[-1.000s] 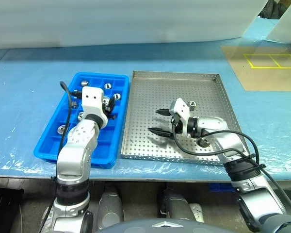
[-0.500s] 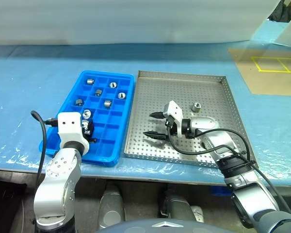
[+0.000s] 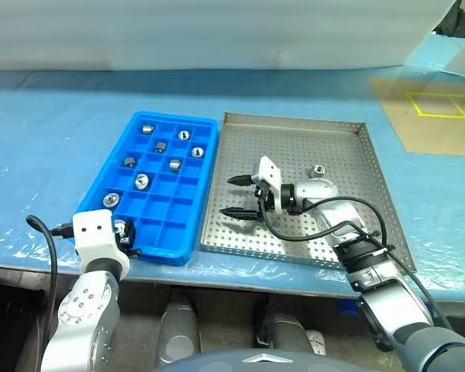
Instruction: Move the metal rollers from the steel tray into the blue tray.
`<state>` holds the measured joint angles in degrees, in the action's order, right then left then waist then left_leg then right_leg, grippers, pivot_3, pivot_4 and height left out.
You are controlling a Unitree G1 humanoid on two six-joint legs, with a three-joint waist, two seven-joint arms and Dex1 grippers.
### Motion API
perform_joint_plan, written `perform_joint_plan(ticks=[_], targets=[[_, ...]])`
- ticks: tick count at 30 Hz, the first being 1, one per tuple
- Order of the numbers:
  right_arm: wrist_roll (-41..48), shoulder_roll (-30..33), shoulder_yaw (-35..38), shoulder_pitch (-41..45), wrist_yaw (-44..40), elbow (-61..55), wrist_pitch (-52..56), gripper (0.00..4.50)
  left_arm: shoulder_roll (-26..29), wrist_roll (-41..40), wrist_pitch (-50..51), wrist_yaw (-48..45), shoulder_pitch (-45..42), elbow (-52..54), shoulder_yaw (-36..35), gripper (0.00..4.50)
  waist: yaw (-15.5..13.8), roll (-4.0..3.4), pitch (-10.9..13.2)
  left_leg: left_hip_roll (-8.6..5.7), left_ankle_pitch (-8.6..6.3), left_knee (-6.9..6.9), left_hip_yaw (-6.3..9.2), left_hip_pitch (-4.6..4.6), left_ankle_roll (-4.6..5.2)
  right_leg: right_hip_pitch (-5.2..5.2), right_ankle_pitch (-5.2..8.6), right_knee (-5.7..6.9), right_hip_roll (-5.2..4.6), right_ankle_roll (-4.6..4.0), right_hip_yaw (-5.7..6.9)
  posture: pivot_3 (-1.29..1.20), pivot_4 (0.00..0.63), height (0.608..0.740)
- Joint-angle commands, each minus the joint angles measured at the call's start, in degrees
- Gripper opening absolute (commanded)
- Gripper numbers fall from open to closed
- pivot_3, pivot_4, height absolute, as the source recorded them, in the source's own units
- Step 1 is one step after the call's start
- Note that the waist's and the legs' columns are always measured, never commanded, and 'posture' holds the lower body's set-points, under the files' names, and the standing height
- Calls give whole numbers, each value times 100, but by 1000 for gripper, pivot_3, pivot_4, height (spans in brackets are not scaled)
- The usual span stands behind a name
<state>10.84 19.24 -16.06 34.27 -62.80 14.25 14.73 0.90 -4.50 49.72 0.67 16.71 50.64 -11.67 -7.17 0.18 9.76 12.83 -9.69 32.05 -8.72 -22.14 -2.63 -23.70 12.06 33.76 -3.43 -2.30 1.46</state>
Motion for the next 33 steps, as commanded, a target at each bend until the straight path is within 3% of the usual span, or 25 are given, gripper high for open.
perform_joint_plan(ticks=[1, 7, 11, 18, 25, 33], targets=[[23, -42, 16, 136, -90, 5, -138, 4500, -8, 7, -277, 15, 222, -143, -230, 2465, -10, 0, 0, -1, 0, -3, -1, -1, 0, -3, 0, 0, 0, 0, -1, 316, 150, 740], [80, -36, 100, 191, -165, -39, -174, 4500, 158, 9, -808, -77, -80, -353, -41, 4472, -29, -1, -1, 0, 3, -9, -2, 0, -5, -10, 0, 3, 1, 0, -1, 304, 150, 740], [108, -4, 158, 138, -166, -141, -186, 4500, 400, 62, -1114, -205, -428, -629, 203, 4472, -82, -2, -1, 0, 6, -8, -1, -1, -8, -9, -1, 6, 1, 0, -1, 283, 150, 740], [324, 111, 736, -38, 477, -619, 316, 4500, 992, -194, -1199, -968, -2040, -1134, 897, 4472, -147, -2, 0, -2, 9, 12, -3, -2, -12, -13, -2, 30, 0, -1, -8, 124, 150, 740], [509, 425, 1686, 64, 1453, -817, 1030, 4500, 1406, -562, -1950, -2083, -2938, -2239, 1310, 4472, 53, -2, -1, -4, 36, 18, -12, 4, -57, -48, 2, 94, 4, -7, -26, -10, 150, 740], [301, 743, 2025, -62, 2530, -849, 2113, 4500, 1531, -891, -2667, -3104, -3676, -3318, 1555, 4472, 345, -3, -2, -5, 49, 18, -14, 15, -73, -46, -2, 107, 7, -14, -35, -113, 150, 740]])
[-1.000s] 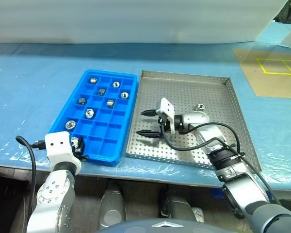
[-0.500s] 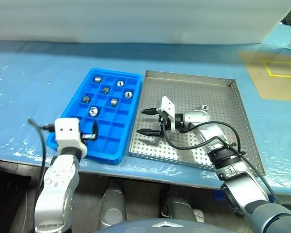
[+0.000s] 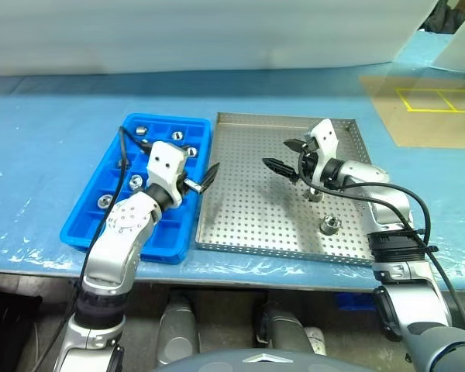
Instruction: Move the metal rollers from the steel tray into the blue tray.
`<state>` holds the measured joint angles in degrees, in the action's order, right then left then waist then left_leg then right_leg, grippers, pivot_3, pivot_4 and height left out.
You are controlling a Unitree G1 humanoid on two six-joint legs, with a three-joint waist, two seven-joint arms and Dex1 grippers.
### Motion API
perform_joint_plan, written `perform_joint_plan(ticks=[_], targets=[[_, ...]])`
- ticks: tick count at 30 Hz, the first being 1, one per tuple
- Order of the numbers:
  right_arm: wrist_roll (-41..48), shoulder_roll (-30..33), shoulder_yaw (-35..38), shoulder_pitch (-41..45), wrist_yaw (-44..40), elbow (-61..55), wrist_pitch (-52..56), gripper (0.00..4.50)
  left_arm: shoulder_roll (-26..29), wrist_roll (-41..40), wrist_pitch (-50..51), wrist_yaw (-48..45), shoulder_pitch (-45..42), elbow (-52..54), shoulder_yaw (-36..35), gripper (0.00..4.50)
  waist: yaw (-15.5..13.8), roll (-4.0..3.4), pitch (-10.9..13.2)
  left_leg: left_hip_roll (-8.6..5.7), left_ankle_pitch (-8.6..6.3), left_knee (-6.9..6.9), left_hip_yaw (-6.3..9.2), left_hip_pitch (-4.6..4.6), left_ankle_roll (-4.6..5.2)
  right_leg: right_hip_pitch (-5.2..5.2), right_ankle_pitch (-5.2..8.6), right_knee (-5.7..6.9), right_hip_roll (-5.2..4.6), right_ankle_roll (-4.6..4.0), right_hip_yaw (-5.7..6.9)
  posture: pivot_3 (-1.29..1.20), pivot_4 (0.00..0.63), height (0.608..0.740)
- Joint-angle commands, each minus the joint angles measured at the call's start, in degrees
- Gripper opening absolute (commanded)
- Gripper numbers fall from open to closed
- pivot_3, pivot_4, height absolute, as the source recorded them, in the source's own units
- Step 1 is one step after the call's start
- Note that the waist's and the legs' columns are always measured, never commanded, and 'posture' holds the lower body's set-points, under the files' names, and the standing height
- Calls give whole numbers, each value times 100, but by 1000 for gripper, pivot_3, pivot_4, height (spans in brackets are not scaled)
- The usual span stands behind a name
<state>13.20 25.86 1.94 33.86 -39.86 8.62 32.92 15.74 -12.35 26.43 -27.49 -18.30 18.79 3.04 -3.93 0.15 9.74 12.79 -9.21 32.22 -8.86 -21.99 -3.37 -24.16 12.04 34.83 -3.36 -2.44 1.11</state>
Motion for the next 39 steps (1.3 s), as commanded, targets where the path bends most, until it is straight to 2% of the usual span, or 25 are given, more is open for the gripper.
perform_joint_plan(ticks=[1, 5, 10, 17, 25, 28, 33, 35, 39], targets=[[87, 87, 241, -42, 317, -338, 426, 4500, 35, -115, -394, -347, -250, -230, 108, 4472, 40, 0, 0, 0, 0, 0, 0, 0, 0, 0, 0, 0, 0, 0, -1, -129, 150, 740], [-38, -5, 353, 40, 976, -144, 888, 4500, 41, -272, -555, -837, -497, -513, 279, 4472, 137, 0, 0, -1, 0, -1, -1, -2, 1, -1, 0, -4, 0, -1, -1, -147, 150, 740], [-192, -66, 294, 182, 1352, 208, 814, 4500, 62, -413, -538, -1203, -584, -700, 388, 4472, 178, -1, -1, -1, 0, 0, -5, 3, 1, 0, -1, 0, 0, -2, -5, -159, 150, 740], [-455, -212, 80, 547, 1484, 1104, 375, 4500, 199, -485, -410, -1579, -540, -768, 514, 4472, 175, -2, -1, 0, 1, 1, -9, 6, -1, 0, -2, 3, 0, -4, -7, -142, 150, 740], [-705, -353, -5, 1063, 1614, 2477, -119, 4500, 279, -424, -426, -1558, -407, -688, 606, 4472, 167, -3, -1, 0, 1, 2, -10, 5, 0, 0, -3, 5, 0, -5, -7, -114, 150, 740], [-940, -260, -188, 1148, 1579, 2786, -387, 3957, 339, -457, -380, -1539, -350, -628, 543, 4500, 167, -3, -1, 1, 1, 2, -10, 5, 0, 0, -3, 6, 0, -5, -6, -106, 150, 740], [-1055, -221, -246, 1171, 1441, 2853, -706, 2217, 452, -478, -265, -1446, -256, -583, 458, 4500, 158, -3, -1, 1, 1, 4, -10, 6, 0, 0, -3, 8, -1, -5, -6, -97, 150, 740], [-1103, -215, -297, 1140, 1349, 2752, -815, 1690, 502, -480, -196, -1406, -158, -500, 471, 4500, 159, -3, -1, 1, 1, 4, -10, 6, 0, 0, -3, 8, -1, -6, -6, -92, 150, 740], [-1029, -265, -311, 1089, 1066, 2452, -961, 1691, 580, -466, -157, -1378, -17, -346, 495, 4500, 155, -3, -1, 2, 1, 3, -10, 5, 0, 0, -3, 8, 0, -6, -4, -76, 150, 740]])
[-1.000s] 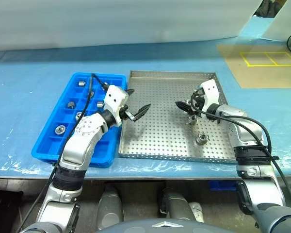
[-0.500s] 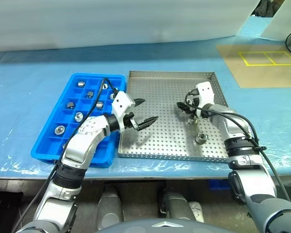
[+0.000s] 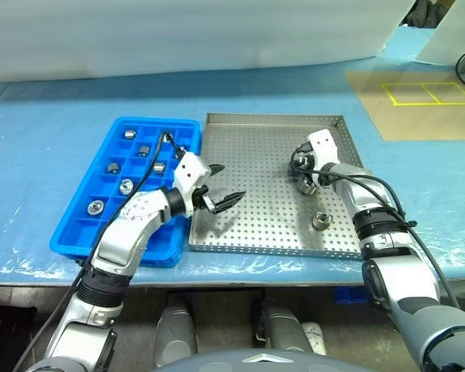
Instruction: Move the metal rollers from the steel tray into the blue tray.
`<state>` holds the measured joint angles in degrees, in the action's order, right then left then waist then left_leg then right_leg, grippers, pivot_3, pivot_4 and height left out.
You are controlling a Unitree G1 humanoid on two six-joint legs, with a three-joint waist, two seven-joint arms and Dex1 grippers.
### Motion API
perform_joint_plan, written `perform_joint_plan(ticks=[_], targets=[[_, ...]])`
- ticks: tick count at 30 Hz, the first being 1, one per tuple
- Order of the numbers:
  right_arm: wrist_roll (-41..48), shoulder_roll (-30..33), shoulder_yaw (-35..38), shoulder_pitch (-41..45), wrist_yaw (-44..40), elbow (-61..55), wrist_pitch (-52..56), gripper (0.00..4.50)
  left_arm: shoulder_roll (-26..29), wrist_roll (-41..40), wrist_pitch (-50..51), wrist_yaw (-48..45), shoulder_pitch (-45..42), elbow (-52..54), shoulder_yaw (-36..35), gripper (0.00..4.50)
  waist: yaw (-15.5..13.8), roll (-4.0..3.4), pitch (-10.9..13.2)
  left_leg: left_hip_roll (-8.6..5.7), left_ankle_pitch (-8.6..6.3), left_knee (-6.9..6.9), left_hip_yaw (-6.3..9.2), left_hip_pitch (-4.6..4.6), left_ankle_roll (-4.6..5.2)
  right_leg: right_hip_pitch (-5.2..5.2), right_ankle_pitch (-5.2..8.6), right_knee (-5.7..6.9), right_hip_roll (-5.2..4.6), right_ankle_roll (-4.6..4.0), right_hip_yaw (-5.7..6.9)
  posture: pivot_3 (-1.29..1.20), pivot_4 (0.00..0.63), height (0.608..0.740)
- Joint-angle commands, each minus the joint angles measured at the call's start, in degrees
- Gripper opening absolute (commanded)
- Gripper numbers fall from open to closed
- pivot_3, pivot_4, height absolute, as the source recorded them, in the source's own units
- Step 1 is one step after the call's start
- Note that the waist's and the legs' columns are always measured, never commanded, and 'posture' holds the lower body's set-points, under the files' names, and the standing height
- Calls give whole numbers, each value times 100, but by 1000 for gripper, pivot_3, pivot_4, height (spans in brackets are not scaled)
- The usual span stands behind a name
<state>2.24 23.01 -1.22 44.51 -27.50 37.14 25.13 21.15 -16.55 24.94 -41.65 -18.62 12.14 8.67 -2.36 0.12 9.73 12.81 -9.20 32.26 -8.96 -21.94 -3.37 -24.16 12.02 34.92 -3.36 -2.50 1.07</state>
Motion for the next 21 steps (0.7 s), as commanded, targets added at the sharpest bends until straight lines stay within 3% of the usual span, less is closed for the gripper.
perform_joint_plan(ticks=[1, 12, 21], targets=[[107, -3, 9, 25, -256, -508, -225, 1691, 46, -68, 22, 65, 29, 364, -92, 4500, -4, 0, 0, 0, 0, 0, 0, 0, 0, 0, 0, 0, 0, 0, 0, -71, 150, 740], [952, -597, -301, -98, -1717, -2393, 39, 1691, -205, -100, 707, 1339, 611, 1243, -673, 4500, -16, 0, 0, 3, -2, -3, 0, -2, 5, -1, 1, -5, 1, -1, 2, 17, 150, 740], [924, -1317, -805, 390, -1887, -2105, 18, 1691, -386, -250, 1430, 2321, 1656, 2690, -1149, 4500, -162, 1, 2, 6, -4, -3, 10, -7, 6, -2, 2, -5, -1, -3, 16, 180, 150, 740]])
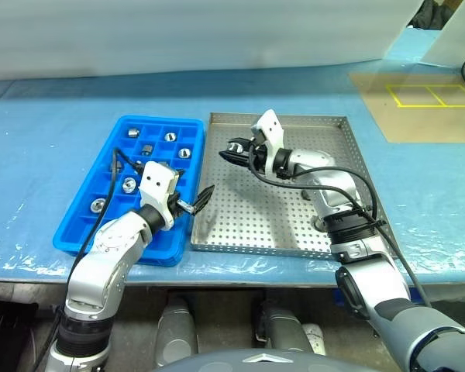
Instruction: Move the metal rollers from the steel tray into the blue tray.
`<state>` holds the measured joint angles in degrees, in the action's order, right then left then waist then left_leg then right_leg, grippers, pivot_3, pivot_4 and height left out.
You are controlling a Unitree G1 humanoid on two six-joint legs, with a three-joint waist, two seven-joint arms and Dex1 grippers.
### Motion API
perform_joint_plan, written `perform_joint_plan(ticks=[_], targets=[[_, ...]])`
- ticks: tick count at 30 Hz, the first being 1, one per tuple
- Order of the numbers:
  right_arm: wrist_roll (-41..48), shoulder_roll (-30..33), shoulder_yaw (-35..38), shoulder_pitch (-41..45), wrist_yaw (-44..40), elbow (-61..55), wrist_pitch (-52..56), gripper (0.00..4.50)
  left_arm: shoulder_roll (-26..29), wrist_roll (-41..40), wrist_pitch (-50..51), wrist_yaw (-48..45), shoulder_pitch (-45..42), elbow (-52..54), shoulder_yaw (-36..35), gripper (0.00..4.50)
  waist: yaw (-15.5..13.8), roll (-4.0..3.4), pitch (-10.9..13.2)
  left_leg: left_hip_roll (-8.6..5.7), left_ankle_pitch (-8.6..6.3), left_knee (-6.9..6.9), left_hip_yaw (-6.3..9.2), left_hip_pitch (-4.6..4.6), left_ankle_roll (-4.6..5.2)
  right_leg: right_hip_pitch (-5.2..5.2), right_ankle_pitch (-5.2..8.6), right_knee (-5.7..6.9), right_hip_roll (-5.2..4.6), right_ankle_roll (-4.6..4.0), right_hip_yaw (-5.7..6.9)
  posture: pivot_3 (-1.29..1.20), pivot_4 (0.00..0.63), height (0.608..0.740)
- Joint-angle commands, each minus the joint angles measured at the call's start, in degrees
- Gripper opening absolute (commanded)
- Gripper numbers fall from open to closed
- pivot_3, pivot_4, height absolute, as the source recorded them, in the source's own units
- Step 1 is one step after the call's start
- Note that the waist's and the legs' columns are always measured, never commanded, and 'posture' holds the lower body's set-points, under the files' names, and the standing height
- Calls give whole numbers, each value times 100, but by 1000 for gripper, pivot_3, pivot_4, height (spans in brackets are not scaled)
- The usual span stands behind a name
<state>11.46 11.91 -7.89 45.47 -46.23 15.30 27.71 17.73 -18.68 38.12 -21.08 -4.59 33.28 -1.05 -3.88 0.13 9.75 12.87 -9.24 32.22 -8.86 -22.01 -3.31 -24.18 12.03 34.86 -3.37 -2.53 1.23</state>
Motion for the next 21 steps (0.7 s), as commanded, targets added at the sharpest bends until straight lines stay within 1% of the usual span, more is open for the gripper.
perform_joint_plan(ticks=[1, 7, 11, 15, 21], targets=[[-40, -272, -185, 334, -7, 183, -300, 1691, -61, -35, 153, 348, 335, 670, -194, 4500, -22, 0, 0, 0, 0, -1, 0, 0, 0, 0, 0, 0, 0, 0, -1, 180, 150, 740], [-366, -672, -431, 755, 61, 1130, -764, 1691, -177, 19, 326, 823, 946, 1330, -175, 4500, -225, 1, 1, 0, -1, -7, 11, -11, 0, -4, 3, -9, -1, -3, 10, 327, 150, 740], [-562, -880, -688, 984, -187, 1619, -1103, 1691, -280, 61, 321, 1102, 1558, 1744, -214, 4500, -360, 2, 2, 1, -4, -10, 17, -21, 4, -9, 5, -12, -2, -5, 15, 410, 150, 740], [-712, -1013, -975, 1030, -563, 1792, -1401, 1691, -331, 127, 197, 1267, 1990, 1927, -186, 4500, -511, 0, 3, 3, -8, -14, 24, -23, 11, -11, 9, -11, -1, -7, 21, 457, 150, 740], [-649, -1263, -947, 1098, -764, 1906, -1173, 1691, -451, 220, -13, 1397, 2388, 1983, -66, 4500, -693, -2, 5, 2, -9, -15, 28, -22, 11, -11, 10, -11, -2, -5, 19, 480, 150, 740]])
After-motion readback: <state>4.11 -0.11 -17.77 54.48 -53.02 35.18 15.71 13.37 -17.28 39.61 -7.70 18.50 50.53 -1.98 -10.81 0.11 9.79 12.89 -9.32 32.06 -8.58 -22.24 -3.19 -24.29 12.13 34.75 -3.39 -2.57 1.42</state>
